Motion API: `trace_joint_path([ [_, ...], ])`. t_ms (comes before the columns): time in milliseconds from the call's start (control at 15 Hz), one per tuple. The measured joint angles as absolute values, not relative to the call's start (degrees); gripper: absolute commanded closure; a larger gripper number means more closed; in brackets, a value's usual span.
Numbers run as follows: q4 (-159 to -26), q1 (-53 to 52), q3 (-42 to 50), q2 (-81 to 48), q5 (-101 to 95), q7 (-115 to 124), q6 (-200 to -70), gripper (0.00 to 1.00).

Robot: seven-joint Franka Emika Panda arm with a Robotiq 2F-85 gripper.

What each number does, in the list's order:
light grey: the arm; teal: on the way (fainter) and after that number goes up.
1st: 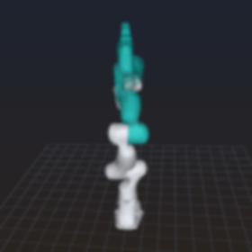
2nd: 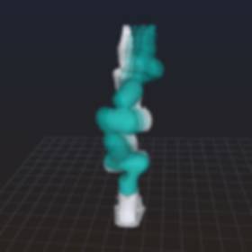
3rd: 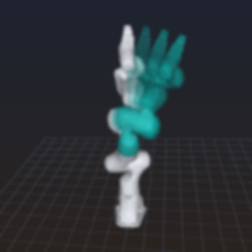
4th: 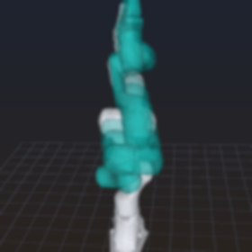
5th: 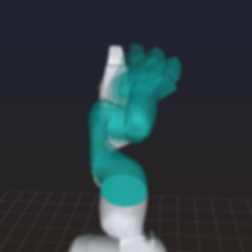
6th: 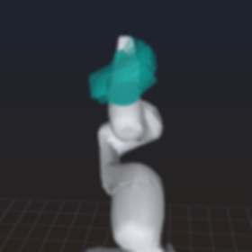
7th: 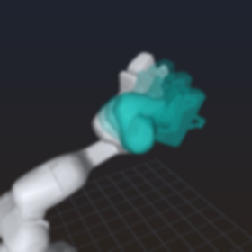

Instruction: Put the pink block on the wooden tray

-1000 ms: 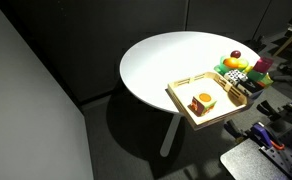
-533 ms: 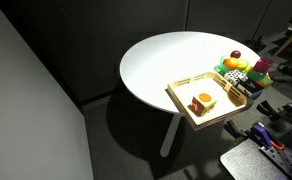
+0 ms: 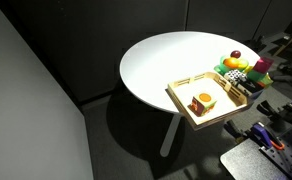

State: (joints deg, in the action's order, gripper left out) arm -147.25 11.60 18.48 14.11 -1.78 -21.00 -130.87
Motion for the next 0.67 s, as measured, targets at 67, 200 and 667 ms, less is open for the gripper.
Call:
trace_joint_path([
  [67,-147.3,11.6,18.5,13.1,-1.7,-21.7,-131.6,0.0],
  [200,-147.3,11.6,18.5,11.0,-1.7,-22.9,-133.2,0.0],
  [667,-147.3,11.5,16.9,4.6,-1.7,-24.4,-138.3,0.0],
])
